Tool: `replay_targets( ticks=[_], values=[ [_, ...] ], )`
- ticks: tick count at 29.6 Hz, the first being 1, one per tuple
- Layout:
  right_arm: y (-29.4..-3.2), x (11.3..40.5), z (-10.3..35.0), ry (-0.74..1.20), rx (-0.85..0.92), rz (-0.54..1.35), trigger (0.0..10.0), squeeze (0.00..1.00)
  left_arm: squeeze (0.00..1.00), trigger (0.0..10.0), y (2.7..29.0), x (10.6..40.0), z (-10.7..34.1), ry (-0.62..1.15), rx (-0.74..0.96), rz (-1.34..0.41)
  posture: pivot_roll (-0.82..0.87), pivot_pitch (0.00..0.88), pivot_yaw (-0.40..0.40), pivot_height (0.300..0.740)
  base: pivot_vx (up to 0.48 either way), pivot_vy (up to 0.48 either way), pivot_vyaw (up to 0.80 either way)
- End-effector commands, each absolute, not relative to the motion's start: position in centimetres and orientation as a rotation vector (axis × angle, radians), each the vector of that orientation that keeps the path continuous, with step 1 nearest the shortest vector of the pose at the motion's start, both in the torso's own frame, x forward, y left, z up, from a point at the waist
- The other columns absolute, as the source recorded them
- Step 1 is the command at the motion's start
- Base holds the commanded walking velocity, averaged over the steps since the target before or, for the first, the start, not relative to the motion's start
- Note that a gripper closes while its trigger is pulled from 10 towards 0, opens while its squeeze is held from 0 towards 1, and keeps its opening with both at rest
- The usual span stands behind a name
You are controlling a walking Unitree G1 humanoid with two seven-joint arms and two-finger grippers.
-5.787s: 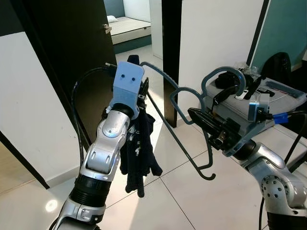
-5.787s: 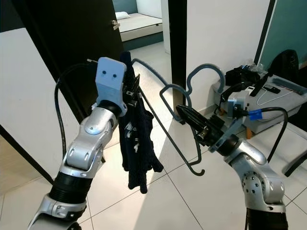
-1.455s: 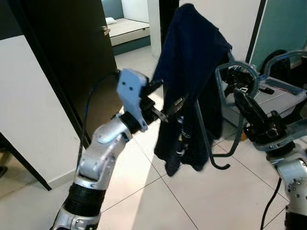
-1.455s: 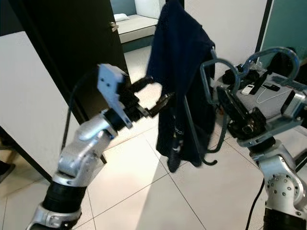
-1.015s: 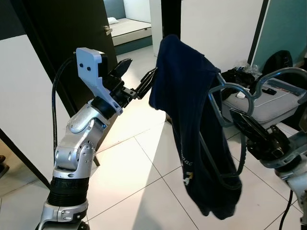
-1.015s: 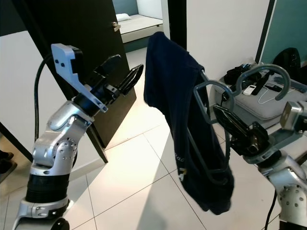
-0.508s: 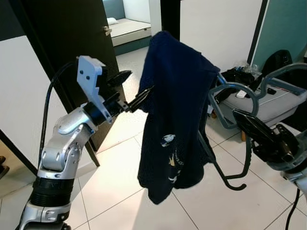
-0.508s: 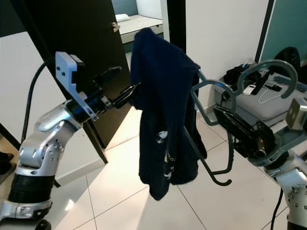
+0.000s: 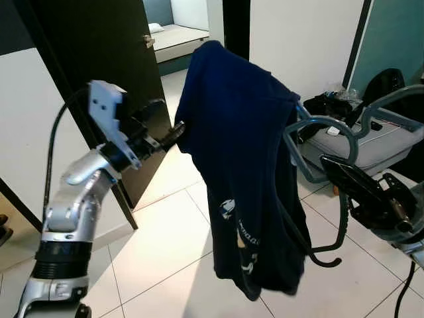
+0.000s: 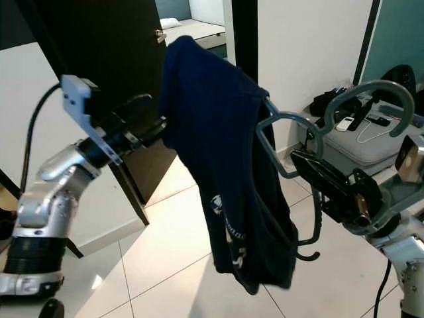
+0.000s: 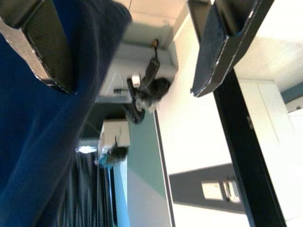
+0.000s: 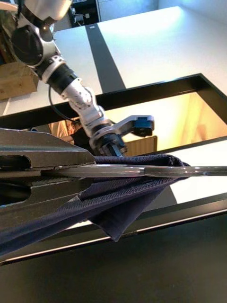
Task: Hang hanger
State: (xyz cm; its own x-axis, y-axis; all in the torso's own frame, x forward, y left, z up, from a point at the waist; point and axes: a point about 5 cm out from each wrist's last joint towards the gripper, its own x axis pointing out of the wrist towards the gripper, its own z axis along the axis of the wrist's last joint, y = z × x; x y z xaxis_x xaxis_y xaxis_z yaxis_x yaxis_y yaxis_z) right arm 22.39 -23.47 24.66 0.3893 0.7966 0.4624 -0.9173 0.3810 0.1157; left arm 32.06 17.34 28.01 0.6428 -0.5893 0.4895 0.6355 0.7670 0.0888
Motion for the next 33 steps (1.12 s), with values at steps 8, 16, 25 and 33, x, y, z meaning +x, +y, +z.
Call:
replay_targets(
  ticks=[8,16,25,33],
  values=[
    [-22.9,21.9,25.2,-0.355,0.354,1.175,10.0,0.00,0.00,10.0,17.0,28.0,29.1,-0.567,-0.297,-1.179,-0.11,0.000,0.118,0.740,0.000,0.000,0.00],
    [-22.7,21.9,25.2,-0.348,0.350,1.180,10.0,0.00,0.00,10.0,16.9,28.4,28.2,-0.542,-0.341,-1.211,-0.12,0.000,0.117,0.740,0.000,0.000,0.00],
    [-22.5,21.8,25.4,-0.348,0.341,1.182,10.0,0.00,0.00,6.3,16.5,29.8,27.3,-0.491,-0.353,-1.143,-0.12,0.000,0.122,0.740,0.000,0.000,0.00],
    [-22.4,21.7,25.4,-0.351,0.339,1.183,10.0,0.00,0.00,0.0,16.7,30.3,27.0,-0.479,-0.390,-1.121,-0.13,0.000,0.122,0.740,0.000,0.000,0.00]
  ],
)
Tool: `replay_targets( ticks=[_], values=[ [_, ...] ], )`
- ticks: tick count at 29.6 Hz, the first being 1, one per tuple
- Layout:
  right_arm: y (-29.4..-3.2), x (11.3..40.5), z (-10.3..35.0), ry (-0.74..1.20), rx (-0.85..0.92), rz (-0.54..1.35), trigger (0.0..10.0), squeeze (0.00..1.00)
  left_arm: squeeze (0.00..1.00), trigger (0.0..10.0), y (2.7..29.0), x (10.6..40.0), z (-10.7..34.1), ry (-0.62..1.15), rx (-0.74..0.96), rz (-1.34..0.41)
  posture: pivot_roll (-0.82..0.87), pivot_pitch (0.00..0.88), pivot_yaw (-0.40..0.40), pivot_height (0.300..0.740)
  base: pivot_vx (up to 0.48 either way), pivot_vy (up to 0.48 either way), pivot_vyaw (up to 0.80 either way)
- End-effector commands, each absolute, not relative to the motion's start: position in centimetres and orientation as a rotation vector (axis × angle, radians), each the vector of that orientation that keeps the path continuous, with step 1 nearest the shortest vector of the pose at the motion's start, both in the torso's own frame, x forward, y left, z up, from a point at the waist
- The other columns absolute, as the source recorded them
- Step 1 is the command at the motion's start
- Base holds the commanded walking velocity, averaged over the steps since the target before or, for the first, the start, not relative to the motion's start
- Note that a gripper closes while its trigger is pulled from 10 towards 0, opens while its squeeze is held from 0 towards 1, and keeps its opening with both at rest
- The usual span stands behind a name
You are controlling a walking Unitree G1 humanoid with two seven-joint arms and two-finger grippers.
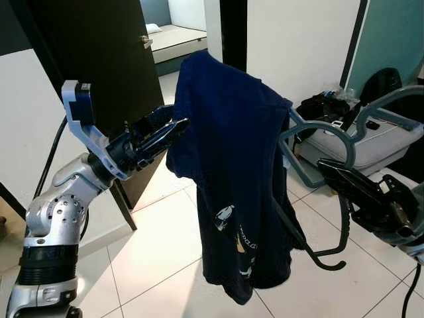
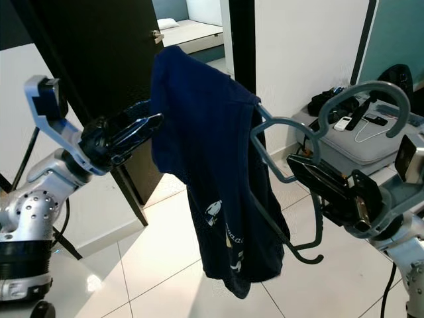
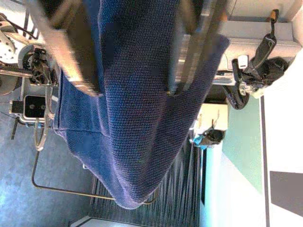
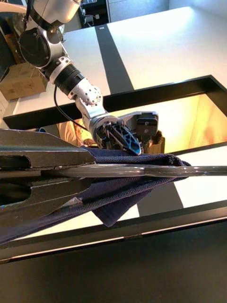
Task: Hang hanger
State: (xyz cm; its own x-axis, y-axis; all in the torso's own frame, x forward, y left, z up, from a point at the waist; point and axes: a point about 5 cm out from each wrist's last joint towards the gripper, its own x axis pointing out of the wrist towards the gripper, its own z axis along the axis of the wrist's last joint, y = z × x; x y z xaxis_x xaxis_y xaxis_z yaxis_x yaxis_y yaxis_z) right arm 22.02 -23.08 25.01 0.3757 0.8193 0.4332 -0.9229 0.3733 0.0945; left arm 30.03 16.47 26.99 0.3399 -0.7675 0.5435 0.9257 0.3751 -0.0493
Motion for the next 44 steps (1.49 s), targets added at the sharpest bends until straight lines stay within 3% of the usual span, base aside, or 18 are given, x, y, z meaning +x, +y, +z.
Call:
replay_targets(
  ticks=[1,13,21,27,37,44],
  values=[
    [-22.4,21.7,25.4,-0.352,0.338,1.183,10.0,0.00,0.00,0.0,16.8,30.3,26.9,-0.473,-0.392,-1.121,-0.13,0.000,0.122,0.740,0.000,0.000,0.00],
    [-22.2,21.7,25.1,-0.317,0.316,1.187,10.0,0.00,0.00,0.0,17.4,30.4,27.3,-0.481,-0.344,-1.107,-0.12,0.000,0.123,0.740,0.000,0.000,0.00],
    [-22.0,22.4,23.2,-0.193,0.237,1.134,10.0,0.00,0.00,0.0,18.9,29.4,31.7,-0.577,-0.161,-1.133,-0.11,0.000,0.121,0.740,0.000,0.000,0.00],
    [-21.5,23.0,22.9,-0.232,0.262,1.098,10.0,0.00,0.00,0.0,16.8,27.6,34.2,-0.618,-0.036,-1.290,-0.10,0.000,0.133,0.740,0.000,0.000,0.00],
    [-21.4,22.1,24.7,-0.414,0.420,1.178,10.0,0.00,0.00,0.0,15.9,27.5,33.8,-0.602,-0.034,-1.322,-0.10,0.000,0.143,0.740,0.000,0.000,0.00],
    [-20.1,22.2,22.6,-0.258,0.327,1.198,10.0,0.00,0.00,0.0,16.4,27.4,34.1,-0.597,-0.012,-1.305,-0.09,0.000,0.143,0.740,0.000,0.000,0.00]
  ],
)
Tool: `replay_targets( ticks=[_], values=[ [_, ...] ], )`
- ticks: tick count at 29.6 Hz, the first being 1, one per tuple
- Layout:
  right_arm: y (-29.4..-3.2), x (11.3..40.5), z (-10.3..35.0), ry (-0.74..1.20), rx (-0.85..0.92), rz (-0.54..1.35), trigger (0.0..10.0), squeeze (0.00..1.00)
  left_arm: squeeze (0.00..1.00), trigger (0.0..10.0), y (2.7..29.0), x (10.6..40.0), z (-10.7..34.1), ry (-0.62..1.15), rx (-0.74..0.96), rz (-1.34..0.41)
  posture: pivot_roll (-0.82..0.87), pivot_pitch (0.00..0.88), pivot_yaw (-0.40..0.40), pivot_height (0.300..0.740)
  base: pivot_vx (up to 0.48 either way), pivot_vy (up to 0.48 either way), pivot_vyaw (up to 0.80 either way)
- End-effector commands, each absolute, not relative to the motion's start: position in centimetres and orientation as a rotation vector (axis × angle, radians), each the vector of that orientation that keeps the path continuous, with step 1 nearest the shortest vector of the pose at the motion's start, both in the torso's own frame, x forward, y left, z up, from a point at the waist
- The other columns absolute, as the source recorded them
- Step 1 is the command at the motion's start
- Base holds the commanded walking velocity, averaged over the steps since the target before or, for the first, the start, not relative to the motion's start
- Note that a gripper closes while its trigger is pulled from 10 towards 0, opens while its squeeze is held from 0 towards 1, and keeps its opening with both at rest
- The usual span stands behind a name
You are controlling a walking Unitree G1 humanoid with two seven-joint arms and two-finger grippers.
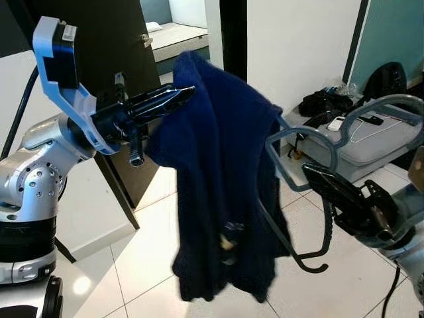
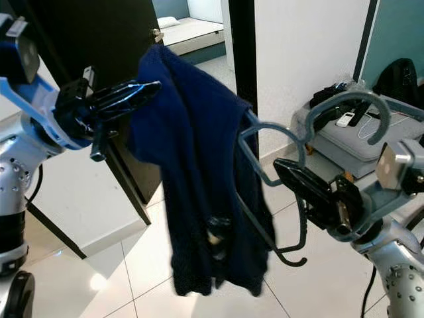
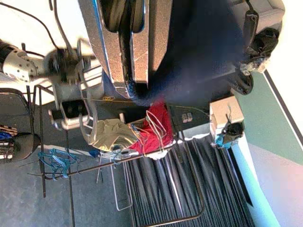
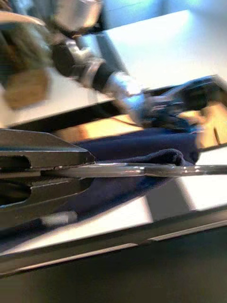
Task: Hang hanger
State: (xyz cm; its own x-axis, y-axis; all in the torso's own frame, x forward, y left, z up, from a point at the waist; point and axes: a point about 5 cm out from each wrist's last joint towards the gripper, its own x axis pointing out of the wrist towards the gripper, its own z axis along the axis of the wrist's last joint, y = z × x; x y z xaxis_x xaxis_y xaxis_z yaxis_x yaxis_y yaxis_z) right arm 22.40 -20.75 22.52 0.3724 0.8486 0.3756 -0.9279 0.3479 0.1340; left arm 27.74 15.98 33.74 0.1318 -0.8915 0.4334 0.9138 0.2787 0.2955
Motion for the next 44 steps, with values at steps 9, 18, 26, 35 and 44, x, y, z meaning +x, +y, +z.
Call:
replay_targets(
  ticks=[9,18,26,35,44],
  values=[
    [-19.0,22.7,21.3,-0.200,0.333,1.196,10.0,0.00,0.00,0.0,16.5,27.2,34.4,-0.599,0.015,-1.307,-0.09,0.000,0.140,0.740,0.000,0.000,0.00],
    [-19.4,23.4,20.3,-0.150,0.267,1.126,10.0,0.00,0.00,0.0,16.2,26.8,34.9,-0.616,0.038,-1.335,-0.09,0.000,0.141,0.740,0.000,0.000,0.00],
    [-20.1,23.8,19.6,-0.093,0.164,1.072,10.0,0.00,0.00,0.0,16.3,26.6,35.2,-0.626,0.045,-1.349,-0.09,0.000,0.143,0.740,0.000,0.000,0.00],
    [-18.2,23.6,18.9,-0.068,0.151,1.137,10.0,0.00,0.00,0.0,16.0,26.4,35.3,-0.630,0.039,-1.366,-0.09,0.000,0.147,0.740,0.000,0.000,0.00],
    [-18.4,23.5,21.7,-0.284,0.333,1.163,10.0,0.00,0.00,0.0,16.1,26.4,35.1,-0.624,0.042,-1.366,-0.08,0.000,0.145,0.740,0.000,0.000,0.00]
  ],
)
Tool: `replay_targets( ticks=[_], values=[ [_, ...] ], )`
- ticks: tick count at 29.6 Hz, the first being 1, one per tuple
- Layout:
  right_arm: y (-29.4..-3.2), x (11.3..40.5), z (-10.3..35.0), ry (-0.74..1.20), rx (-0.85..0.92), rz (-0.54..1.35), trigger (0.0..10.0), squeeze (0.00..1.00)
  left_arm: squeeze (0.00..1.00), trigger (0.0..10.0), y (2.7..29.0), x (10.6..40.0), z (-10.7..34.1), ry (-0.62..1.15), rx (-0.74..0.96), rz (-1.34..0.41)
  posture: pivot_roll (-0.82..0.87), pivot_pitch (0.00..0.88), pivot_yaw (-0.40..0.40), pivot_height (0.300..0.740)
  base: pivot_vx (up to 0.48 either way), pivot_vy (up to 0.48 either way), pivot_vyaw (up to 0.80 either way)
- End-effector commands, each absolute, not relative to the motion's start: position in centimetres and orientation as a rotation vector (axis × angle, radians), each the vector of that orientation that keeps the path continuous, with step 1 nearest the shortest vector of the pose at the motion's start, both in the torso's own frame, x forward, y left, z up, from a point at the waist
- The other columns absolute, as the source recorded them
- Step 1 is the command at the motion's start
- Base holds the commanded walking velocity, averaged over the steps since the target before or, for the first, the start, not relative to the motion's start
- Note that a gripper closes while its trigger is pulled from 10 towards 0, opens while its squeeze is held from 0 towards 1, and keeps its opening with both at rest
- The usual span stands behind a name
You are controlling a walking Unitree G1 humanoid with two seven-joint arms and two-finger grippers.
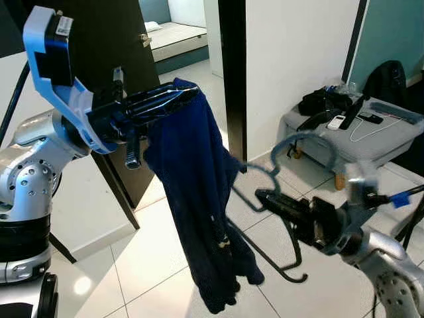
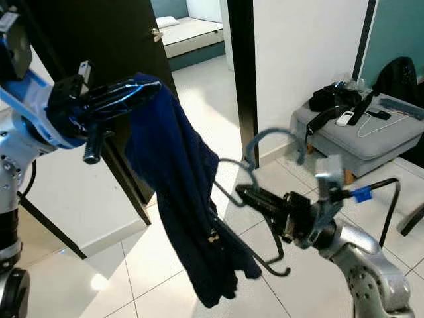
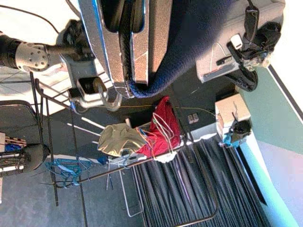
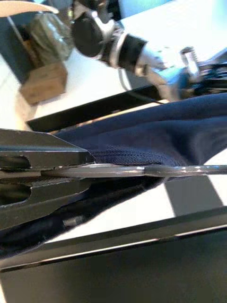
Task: Hang hanger
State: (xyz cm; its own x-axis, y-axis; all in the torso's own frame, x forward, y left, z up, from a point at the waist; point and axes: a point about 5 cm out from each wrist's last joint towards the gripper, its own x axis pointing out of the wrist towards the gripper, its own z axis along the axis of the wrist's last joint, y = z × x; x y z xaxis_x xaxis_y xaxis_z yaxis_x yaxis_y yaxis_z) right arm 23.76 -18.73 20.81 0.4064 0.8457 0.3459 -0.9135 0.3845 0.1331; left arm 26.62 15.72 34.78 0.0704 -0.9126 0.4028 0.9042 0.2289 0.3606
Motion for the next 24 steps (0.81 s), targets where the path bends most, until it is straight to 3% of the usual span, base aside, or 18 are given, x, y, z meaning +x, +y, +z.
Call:
replay_targets(
  ticks=[1,24],
  values=[
    [-18.7,23.5,21.9,-0.307,0.348,1.162,10.0,0.00,0.00,0.0,16.2,26.4,35.2,-0.624,0.046,-1.361,-0.08,0.000,0.145,0.740,0.000,0.000,0.00],
    [-20.4,22.8,23.0,-0.406,0.440,1.153,10.0,0.00,0.00,0.0,18.5,27.4,35.3,-0.605,0.110,-1.231,-0.08,0.000,0.149,0.740,0.000,0.000,0.00]
  ],
)
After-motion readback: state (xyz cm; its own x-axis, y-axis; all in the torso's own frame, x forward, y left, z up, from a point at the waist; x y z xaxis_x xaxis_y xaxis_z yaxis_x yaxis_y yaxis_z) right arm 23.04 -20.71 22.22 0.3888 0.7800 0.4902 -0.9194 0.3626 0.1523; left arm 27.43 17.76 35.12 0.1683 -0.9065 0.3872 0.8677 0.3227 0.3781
